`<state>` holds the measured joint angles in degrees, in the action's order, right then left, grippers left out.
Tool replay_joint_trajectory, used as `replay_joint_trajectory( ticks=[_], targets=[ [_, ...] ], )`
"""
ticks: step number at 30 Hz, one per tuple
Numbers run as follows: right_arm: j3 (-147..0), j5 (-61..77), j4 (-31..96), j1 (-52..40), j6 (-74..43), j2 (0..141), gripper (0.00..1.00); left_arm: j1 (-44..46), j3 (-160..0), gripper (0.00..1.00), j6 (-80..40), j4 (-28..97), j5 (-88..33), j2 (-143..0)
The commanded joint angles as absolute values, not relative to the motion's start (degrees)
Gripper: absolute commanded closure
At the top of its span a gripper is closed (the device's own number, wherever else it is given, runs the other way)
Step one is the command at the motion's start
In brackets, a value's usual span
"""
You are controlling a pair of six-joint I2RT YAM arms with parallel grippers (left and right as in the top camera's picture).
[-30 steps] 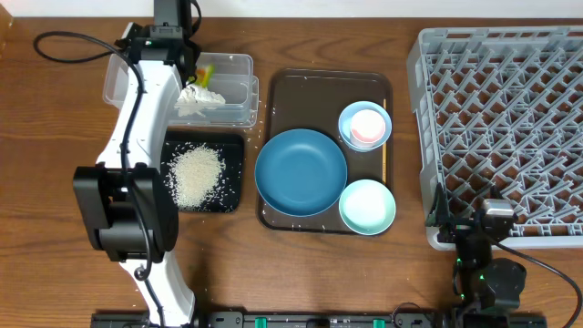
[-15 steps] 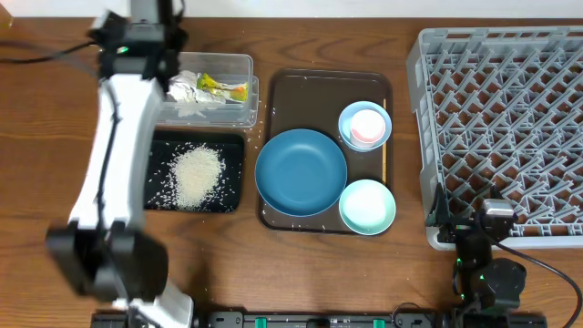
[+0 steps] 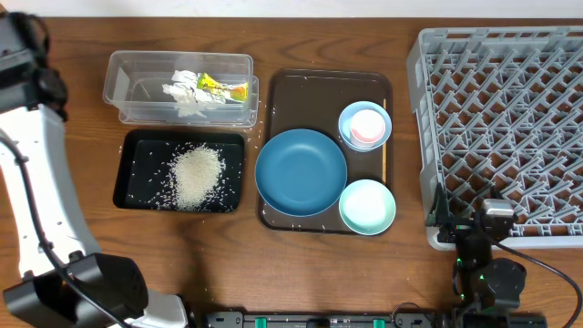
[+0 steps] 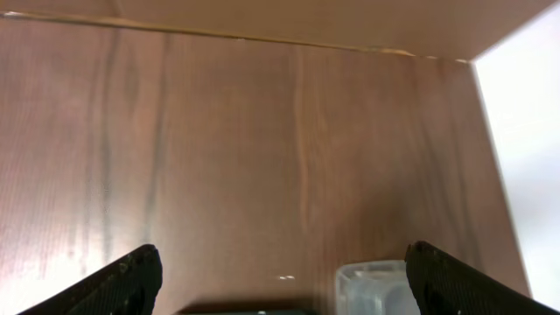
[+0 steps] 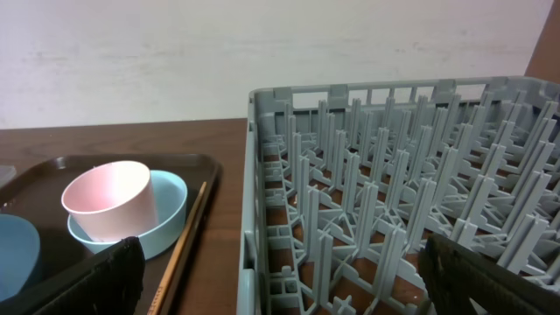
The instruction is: Sort waste into correct bins and load items into the dishwasher rack
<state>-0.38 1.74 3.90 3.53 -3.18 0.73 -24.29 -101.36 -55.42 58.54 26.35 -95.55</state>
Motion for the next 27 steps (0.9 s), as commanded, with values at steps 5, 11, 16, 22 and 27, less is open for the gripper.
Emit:
replay_joint_trajectory(
  ticks=[5,11,16,22,27],
  targets=[
    [-0.32,3.79,-5.08,3.77,-4.82,0.64,0.01,-26.98,-101.47,0.09,-54.94,60.62,21.47,-95.59],
    [-0.32,11.20,-13.91,3.68,-11.07,0.64,0.01,-26.98,-101.47,0.09,-54.94,60.62,21.43,-95.59],
    [-0.32,17.28,-30.11,3.68,-20.12,0.69,0.01,-26.98,-101.47,0.09,-54.94,60.62,21.43,-95.59],
    [-1.32,10.70,-50.61,3.68,-23.79,4.01,0.01,-26.98,-101.47,0.09,-54.94,60.62,21.43,-95.59],
    [-12.60,14.79,-50.48,3.66,-23.66,15.42,0.01,-26.98,-101.47,0.09,-54.94,60.62,21.43,-95.59]
  ],
)
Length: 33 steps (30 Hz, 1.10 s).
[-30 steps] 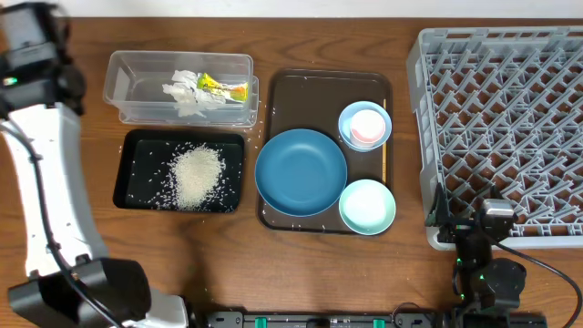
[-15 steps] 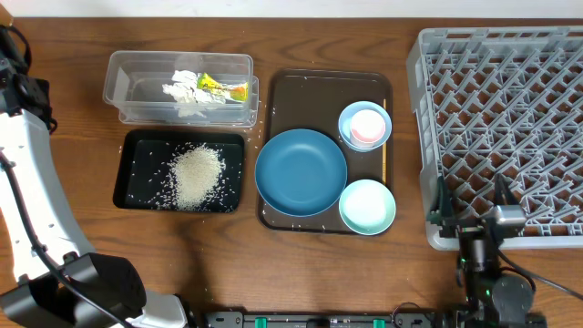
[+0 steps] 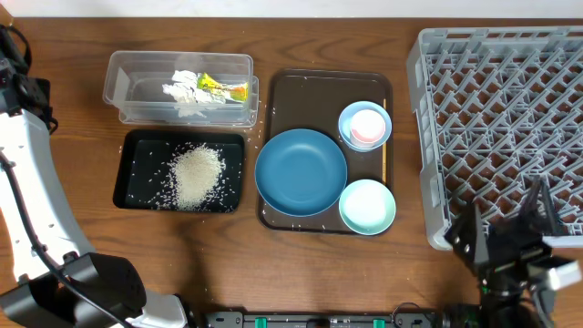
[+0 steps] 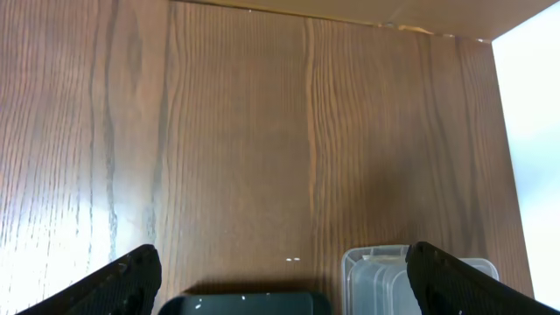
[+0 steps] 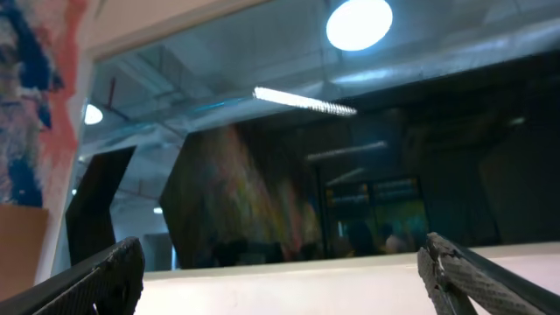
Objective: Sort waste into correct bins and load items into the dishwasher rack
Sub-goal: 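Reach the right gripper over the pink cup on the brown tray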
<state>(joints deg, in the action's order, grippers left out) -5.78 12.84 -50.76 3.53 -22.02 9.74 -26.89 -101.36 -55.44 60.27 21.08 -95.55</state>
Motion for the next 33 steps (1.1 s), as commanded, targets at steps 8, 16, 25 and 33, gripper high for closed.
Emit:
replay_joint_trajectory(
  ticks=[8,16,25,33],
  targets=[
    [-43.18,46.72,-48.82,3.66,-23.09,49.67,0.01,-26.98,-101.47,0.08,-54.94,60.62,21.43,-95.59],
    [-71.33,60.90,-16.34,-3.60,-10.44,73.93,0.01,-26.98,-101.47,0.09,-54.94,60.62,21.43,-95.59],
    [-84.31,12.38,36.07,-17.43,8.69,87.57,0.01,-26.98,-101.47,0.08,-54.94,60.62,21.43,-95.59],
    [-84.29,12.93,45.60,-24.77,8.67,96.77,0.01,-26.98,-101.47,0.08,-54.94,60.62,21.45,-95.59]
  ],
)
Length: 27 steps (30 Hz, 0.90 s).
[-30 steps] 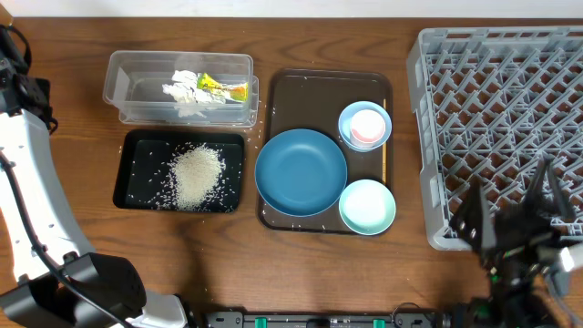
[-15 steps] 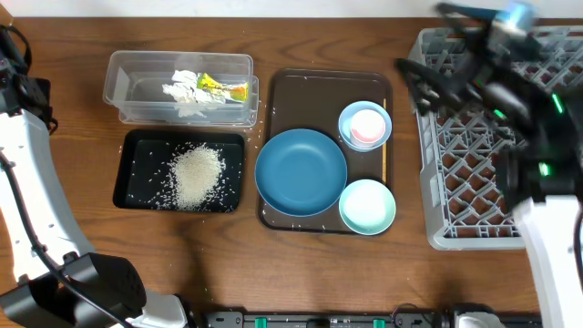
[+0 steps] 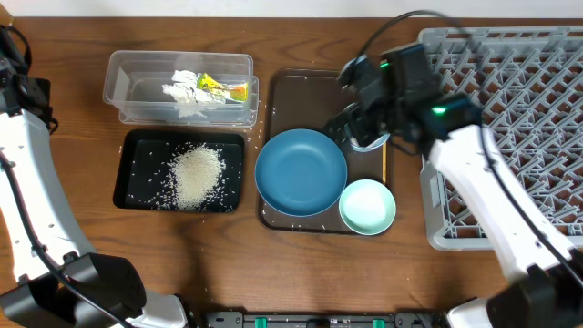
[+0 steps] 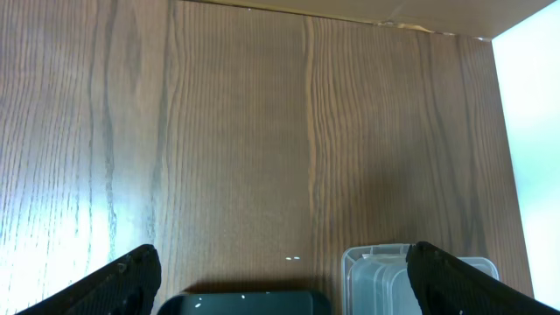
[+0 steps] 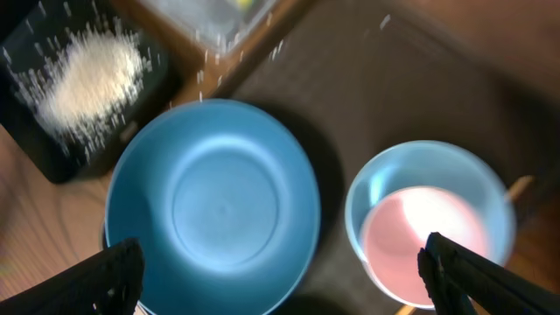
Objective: Sort waste into correct bins and load items into the dishwasher rack
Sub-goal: 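Reach the right gripper over the pink cup on the brown tray, then grip the pink cup's rim with the right gripper and lift it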
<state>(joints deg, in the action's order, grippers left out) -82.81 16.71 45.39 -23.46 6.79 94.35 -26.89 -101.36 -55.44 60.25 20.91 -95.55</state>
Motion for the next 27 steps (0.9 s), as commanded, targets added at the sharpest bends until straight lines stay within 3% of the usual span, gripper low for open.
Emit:
replay_joint_trajectory(
  ticks=[1,4,7,13,16,19,21,25,27],
  targets=[
    [-84.29,11.57,45.63,-24.97,8.64,97.82,0.01,-26.98,-101.47,0.08,-54.94,60.62,21.43,-95.59],
    [-84.29,3.66,45.65,-25.06,7.40,101.21,0.01,-26.98,-101.47,0.08,-54.94,60.62,21.43,-95.59],
    [-84.29,-3.40,44.47,-25.04,-1.02,104.57,0.01,-26.98,-101.47,0.08,-54.94,60.62,21.43,-95.59],
    [-84.29,-3.81,40.93,-24.93,-2.76,108.09,0.01,-26.98,-101.47,0.08,-54.94,60.62,21.43,-95.59],
    [-84.29,-3.40,40.10,-25.08,-4.19,108.88,0.20,-26.98,-101.47,0.08,-54.94,60.62,21.43,-95.59],
    [-84.27,-3.38,40.18,-25.17,-6.44,109.12,0.27,-26.98,-101.47,0.08,-54.94,60.62,21.43,-95.59],
    [-84.27,-3.38,39.99,-25.15,-7.46,109.12,0.37,-26.98,-101.47,0.08,-54.94,60.62,21.43,-95.59],
    [-84.29,-3.40,39.62,-25.17,-9.76,109.12,0.77,-26.98,-101.47,0.08,-54.94,60.62,21.43,-95.59],
    [-84.27,-3.38,39.75,-25.21,-10.87,109.12,0.83,-26.98,-101.47,0.08,-54.94,60.62,21.43,-95.59]
  ],
)
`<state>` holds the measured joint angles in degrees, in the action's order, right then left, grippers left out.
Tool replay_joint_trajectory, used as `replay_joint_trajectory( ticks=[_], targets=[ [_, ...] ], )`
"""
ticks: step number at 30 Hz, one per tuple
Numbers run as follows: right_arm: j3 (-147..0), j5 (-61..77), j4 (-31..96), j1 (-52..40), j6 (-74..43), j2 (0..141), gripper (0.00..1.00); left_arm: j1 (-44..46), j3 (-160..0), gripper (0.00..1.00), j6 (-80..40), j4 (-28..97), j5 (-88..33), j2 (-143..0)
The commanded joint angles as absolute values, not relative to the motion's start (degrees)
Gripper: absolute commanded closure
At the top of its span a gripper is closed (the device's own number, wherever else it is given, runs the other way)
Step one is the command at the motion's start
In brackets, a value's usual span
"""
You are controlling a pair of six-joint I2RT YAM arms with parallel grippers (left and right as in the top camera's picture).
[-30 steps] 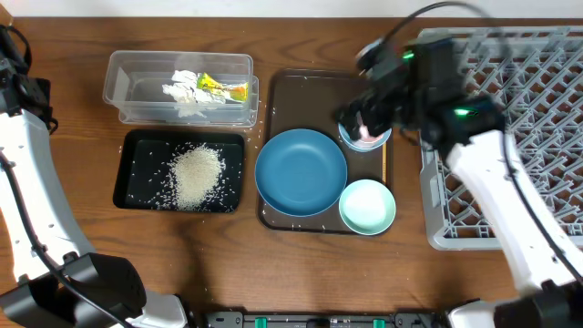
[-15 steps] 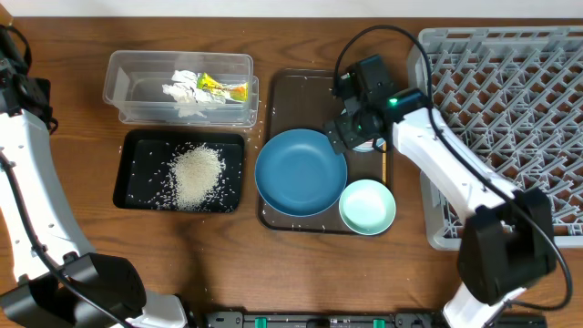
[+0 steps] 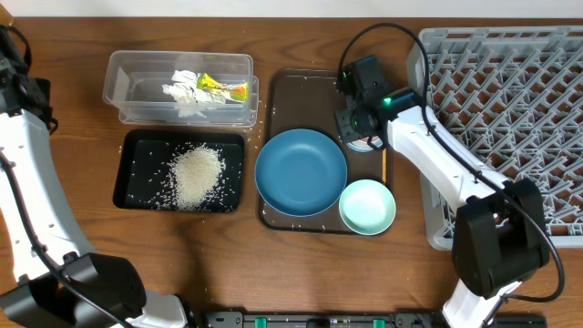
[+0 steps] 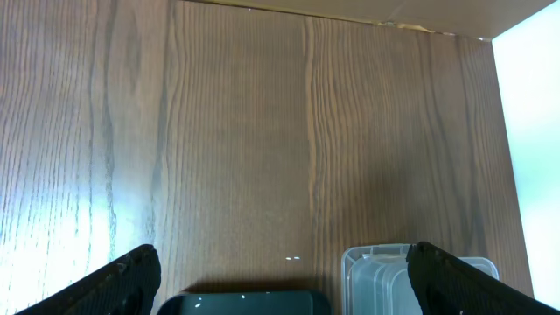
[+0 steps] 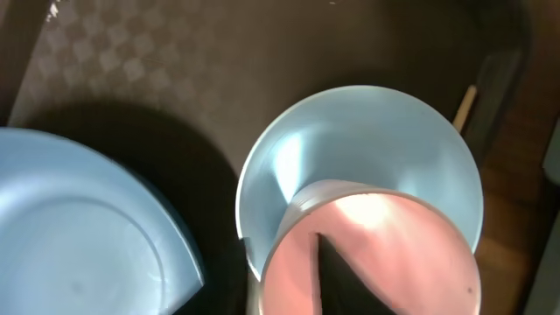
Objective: Sort waste into correct bins and load items into the dishwasher rack
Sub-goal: 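Grip the pink cup's rim with the right gripper and lift it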
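Note:
A pink cup (image 5: pixel 385 254) stands inside a light blue bowl (image 5: pixel 350 140) on the brown tray (image 3: pixel 314 91). My right gripper (image 5: pixel 293 258) has come down on the cup. One dark finger (image 5: pixel 343 280) is inside it, close to the left wall, and the other is hidden outside that wall. From overhead, the right gripper (image 3: pixel 362 120) covers most of the cup. A large blue plate (image 3: pixel 301 171) and a mint bowl (image 3: pixel 367 206) share the tray. The grey dishwasher rack (image 3: pixel 501 128) is to the right. My left gripper (image 4: pixel 280 284) hangs open over bare table at the far left.
A clear bin (image 3: pixel 179 87) with paper and wrapper waste sits at the back left. In front of it lies a black tray (image 3: pixel 146 196) with rice. A chopstick (image 5: pixel 464 107) lies along the brown tray's right edge. Loose rice grains dot the table around the bins.
My right gripper was wide open high over the plate and bowl. Now it is low on the pink cup, with its fingers drawn in around the cup's wall. The left arm has not moved.
The right arm was first folded at the table's front edge beside the rack. Its camera then faced up into the room. Later it hovered open above the brown tray, and now it is on the pink cup. The left wrist pulled back slightly early on, then stayed.

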<state>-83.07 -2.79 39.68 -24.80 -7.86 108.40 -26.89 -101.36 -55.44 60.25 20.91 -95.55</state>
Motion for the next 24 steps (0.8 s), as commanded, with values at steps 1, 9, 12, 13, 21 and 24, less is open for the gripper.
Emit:
replay_joint_trajectory(
  ticks=[1,9,12,13,21,24],
  targets=[
    [-84.27,-3.40,39.90,-25.21,-11.44,109.12,0.83,-26.98,-101.47,0.08,-54.94,60.62,21.43,-95.59],
    [-82.70,-3.64,40.49,-25.21,-14.13,109.84,0.76,-26.98,-101.47,0.08,-54.94,60.62,21.43,-95.59],
    [-82.46,-3.60,40.29,-25.23,-15.59,109.84,0.77,-26.98,-101.47,0.08,-54.94,60.62,21.43,-95.59],
    [-82.43,-3.60,40.32,-25.23,-15.68,109.84,0.77,-26.98,-101.47,0.08,-54.94,60.62,21.43,-95.59],
    [-81.60,-3.64,39.51,-25.32,-15.88,109.84,0.78,-26.98,-101.47,0.08,-54.94,60.62,21.43,-95.59],
    [-81.45,-3.64,39.46,-25.39,-17.04,109.84,0.90,-26.98,-101.47,0.08,-54.94,60.62,21.43,-95.59]
  ],
)
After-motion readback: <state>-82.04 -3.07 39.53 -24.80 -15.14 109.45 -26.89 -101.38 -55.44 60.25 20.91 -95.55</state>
